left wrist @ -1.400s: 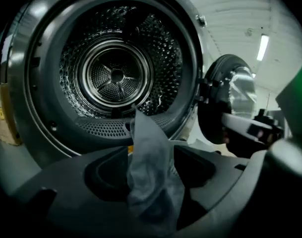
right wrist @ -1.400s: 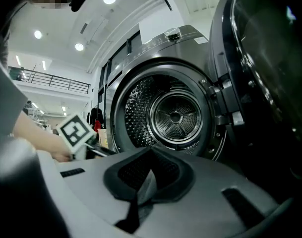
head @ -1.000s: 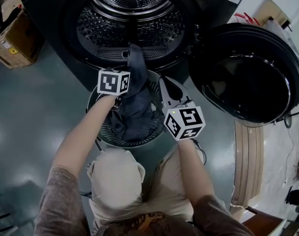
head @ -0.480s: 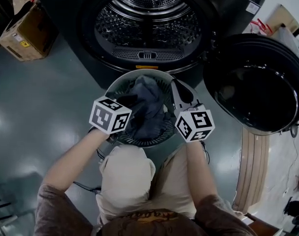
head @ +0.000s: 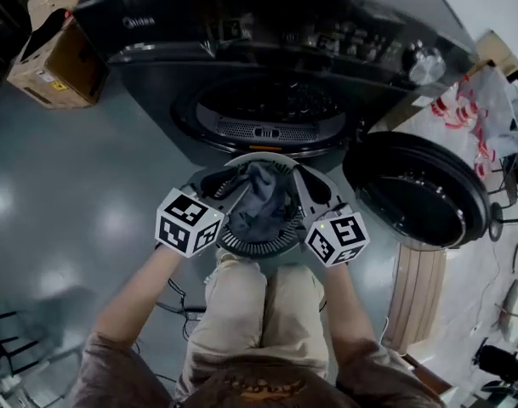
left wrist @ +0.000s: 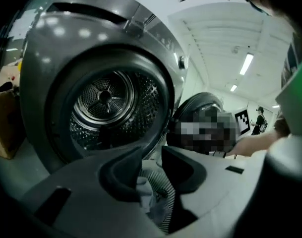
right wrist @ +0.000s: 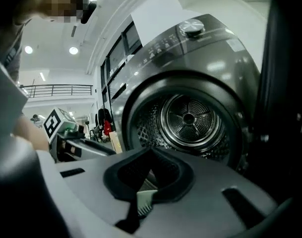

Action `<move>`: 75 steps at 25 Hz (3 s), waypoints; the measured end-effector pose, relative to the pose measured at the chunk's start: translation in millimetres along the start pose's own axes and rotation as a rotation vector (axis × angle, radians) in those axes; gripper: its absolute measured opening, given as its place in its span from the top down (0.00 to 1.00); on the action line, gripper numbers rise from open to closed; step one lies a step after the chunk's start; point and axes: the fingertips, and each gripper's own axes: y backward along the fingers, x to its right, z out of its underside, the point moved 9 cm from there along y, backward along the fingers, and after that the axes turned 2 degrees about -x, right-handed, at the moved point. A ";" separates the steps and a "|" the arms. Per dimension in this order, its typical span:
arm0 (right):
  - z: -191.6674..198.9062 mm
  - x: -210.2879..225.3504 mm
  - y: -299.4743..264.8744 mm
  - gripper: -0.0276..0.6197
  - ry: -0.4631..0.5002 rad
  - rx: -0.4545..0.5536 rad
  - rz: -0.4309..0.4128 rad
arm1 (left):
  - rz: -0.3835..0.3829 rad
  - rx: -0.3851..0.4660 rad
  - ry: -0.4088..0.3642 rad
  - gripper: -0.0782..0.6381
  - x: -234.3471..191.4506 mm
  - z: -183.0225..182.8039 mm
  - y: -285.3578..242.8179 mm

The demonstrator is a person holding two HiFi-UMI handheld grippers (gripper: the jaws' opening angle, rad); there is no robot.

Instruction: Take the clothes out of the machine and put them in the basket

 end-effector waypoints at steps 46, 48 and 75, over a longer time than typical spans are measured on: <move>-431.2 -97.7 131.1 0.96 0.088 -0.023 -0.032 | -0.071 0.330 0.004 0.88 101.7 -384.4 234.6; -431.4 -92.4 128.9 0.96 0.079 -0.014 -0.024 | -0.061 0.328 0.000 0.88 102.7 -386.9 227.4; -442.2 -85.8 106.6 0.97 0.110 -0.082 -0.080 | -0.069 0.341 0.018 0.88 96.4 -387.7 214.0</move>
